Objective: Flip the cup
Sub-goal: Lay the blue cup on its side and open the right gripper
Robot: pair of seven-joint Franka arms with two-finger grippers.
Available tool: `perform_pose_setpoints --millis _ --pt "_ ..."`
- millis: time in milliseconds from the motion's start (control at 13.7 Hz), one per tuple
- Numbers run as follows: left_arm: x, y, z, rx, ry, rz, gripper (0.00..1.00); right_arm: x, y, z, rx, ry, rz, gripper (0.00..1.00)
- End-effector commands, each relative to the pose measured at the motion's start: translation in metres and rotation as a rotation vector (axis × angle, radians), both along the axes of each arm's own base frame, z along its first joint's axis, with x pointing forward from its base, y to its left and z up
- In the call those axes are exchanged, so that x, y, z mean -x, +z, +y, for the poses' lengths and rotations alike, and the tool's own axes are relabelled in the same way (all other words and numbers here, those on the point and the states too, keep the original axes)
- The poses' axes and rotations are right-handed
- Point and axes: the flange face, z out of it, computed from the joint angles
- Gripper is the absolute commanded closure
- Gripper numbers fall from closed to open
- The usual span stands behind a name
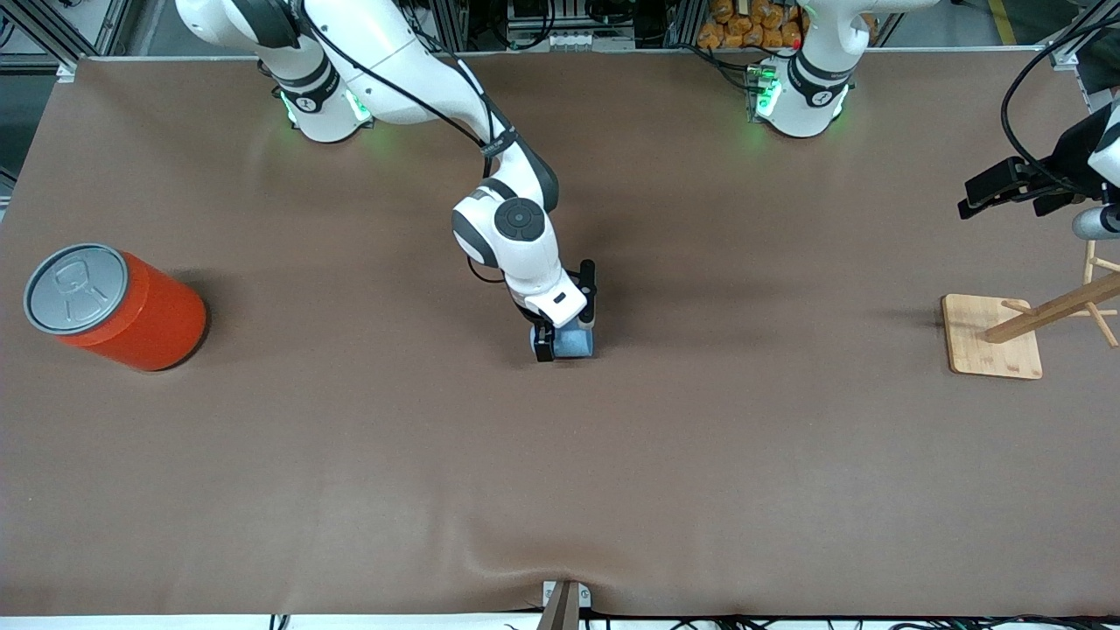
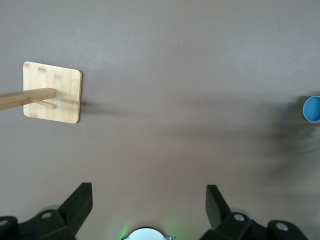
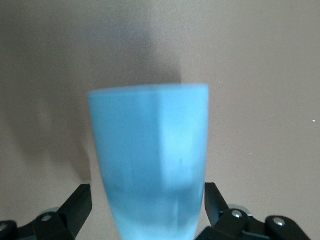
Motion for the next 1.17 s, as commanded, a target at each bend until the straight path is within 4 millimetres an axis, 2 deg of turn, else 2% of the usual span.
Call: perform_pose_setpoints --millis 0,220,366,586,806,952,1099 --pt "0.001 0.002 -0.001 0.016 0.005 0.004 0.0 -0.007 0.008 0.002 -0.005 -0.01 -0.033 0.0" --pt "0.001 0.002 -0.002 0.016 0.002 0.002 0.0 -0.011 0.029 -0.001 -0.021 -0.046 -0.035 0.0" --pt "0.0 0.004 -0.003 0.016 -0.006 -0.003 0.0 -0.014 0.052 -0.005 -0.007 -0.069 -0.01 0.0" --pt "-0.009 -0.012 -0.013 0.142 0.012 0.031 0.0 -0.023 0.085 -0.021 0.004 -0.131 0.012 0.0" --pt "-0.017 -0.026 -0.035 0.199 0.136 0.072 0.0 -0.039 0.128 -0.051 0.022 -0.186 0.039 0.0" --pt "-0.029 -0.047 -0.055 0.257 0.124 0.099 0.0 -0.053 0.163 -0.083 0.035 -0.238 0.058 0.0" --pt "-0.038 -0.073 -0.077 0.339 0.126 0.118 0.0 -0.066 0.197 -0.105 0.033 -0.279 0.056 0.0"
